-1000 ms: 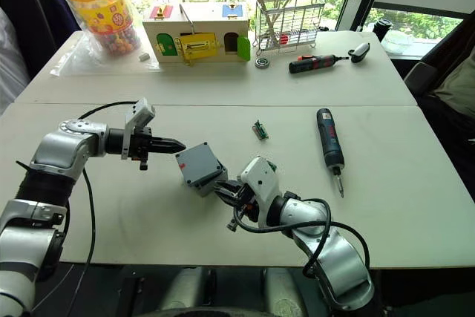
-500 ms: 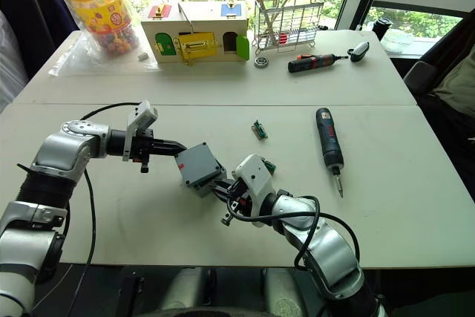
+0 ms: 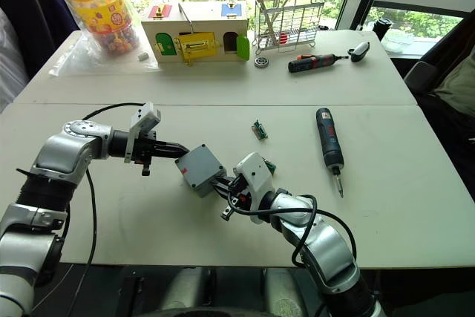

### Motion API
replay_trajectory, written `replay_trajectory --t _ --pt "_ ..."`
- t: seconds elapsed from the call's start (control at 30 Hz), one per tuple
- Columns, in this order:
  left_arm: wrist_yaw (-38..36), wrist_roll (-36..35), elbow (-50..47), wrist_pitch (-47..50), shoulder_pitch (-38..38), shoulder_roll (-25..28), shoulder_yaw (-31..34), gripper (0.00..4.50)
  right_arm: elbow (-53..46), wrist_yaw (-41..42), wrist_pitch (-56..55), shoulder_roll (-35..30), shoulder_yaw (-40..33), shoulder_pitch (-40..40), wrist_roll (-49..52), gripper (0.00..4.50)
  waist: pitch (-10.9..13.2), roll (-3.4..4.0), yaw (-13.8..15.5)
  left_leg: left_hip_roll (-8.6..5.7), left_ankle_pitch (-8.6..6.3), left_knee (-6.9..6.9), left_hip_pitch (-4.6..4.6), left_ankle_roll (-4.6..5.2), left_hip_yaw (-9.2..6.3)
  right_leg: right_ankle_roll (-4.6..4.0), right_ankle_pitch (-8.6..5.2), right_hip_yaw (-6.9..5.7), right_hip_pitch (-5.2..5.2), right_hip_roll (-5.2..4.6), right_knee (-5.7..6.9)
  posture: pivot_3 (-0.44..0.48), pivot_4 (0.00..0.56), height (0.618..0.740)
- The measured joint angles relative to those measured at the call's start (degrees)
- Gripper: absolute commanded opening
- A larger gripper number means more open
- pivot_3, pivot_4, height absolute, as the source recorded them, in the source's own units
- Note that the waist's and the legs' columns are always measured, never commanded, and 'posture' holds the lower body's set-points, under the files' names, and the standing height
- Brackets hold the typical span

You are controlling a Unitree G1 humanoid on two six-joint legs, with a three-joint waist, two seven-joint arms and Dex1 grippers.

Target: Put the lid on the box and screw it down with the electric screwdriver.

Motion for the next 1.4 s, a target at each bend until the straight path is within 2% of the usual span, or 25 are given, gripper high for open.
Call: replay_trajectory --t 1.4 --pt "2.1 0.2 -2.5 0.9 1.0 -0.6 0.0 0.0 1.0 0.6 -0.4 -1.1 -0.3 -0.3 2.3 0.55 0.0 0.0 0.0 0.0 0.0 0.0 0.0 0.0 0.0 0.0 0.0 0.0 0.0 0.01 0.0 0.0 0.15 0.736"
